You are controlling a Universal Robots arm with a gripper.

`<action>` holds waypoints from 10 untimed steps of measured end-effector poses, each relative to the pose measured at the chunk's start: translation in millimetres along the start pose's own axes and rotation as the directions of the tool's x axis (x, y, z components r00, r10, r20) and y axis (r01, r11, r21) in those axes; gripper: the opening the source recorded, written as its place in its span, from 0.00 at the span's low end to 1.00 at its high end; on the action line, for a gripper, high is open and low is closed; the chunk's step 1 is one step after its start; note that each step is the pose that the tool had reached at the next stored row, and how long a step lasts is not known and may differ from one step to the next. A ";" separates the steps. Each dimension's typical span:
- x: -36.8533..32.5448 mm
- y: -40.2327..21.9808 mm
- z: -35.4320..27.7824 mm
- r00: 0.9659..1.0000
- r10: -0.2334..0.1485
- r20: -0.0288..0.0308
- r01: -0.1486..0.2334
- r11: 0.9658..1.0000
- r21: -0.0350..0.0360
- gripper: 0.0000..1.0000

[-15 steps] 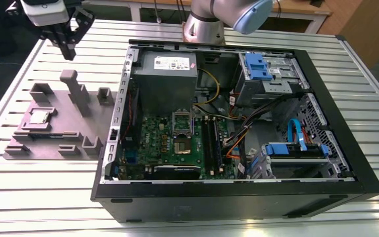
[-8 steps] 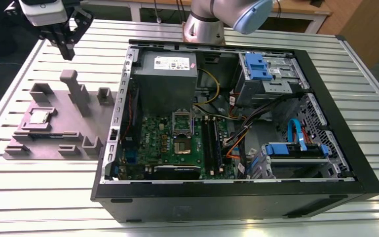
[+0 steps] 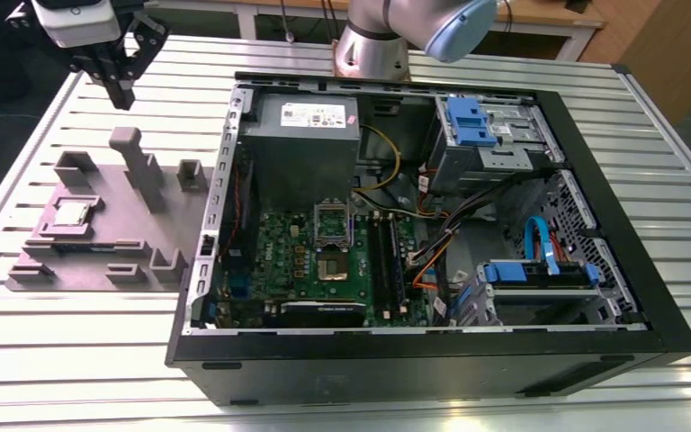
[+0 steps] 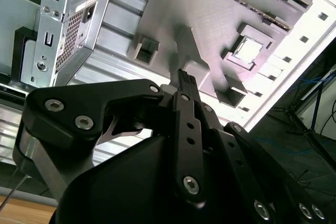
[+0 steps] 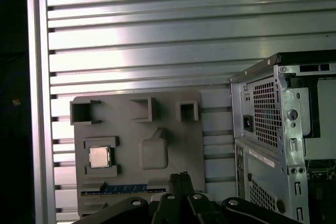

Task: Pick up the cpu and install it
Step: 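Reach for the cpu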

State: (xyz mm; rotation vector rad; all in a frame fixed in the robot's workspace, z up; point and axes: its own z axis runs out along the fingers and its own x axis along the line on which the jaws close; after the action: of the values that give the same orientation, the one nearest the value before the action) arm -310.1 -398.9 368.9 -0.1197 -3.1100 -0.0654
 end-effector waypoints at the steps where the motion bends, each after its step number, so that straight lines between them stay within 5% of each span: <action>1: 0.3 0.0 0.0 1.000 0.000 0.000 0.000 1.000 0.000 0.10; 10: 2.5 -0.2 0.1 1.000 0.000 0.000 0.000 1.000 0.000 0.10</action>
State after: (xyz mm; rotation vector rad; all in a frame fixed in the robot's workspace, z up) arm -312.5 -398.9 368.9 -0.1197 -3.1100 -0.0653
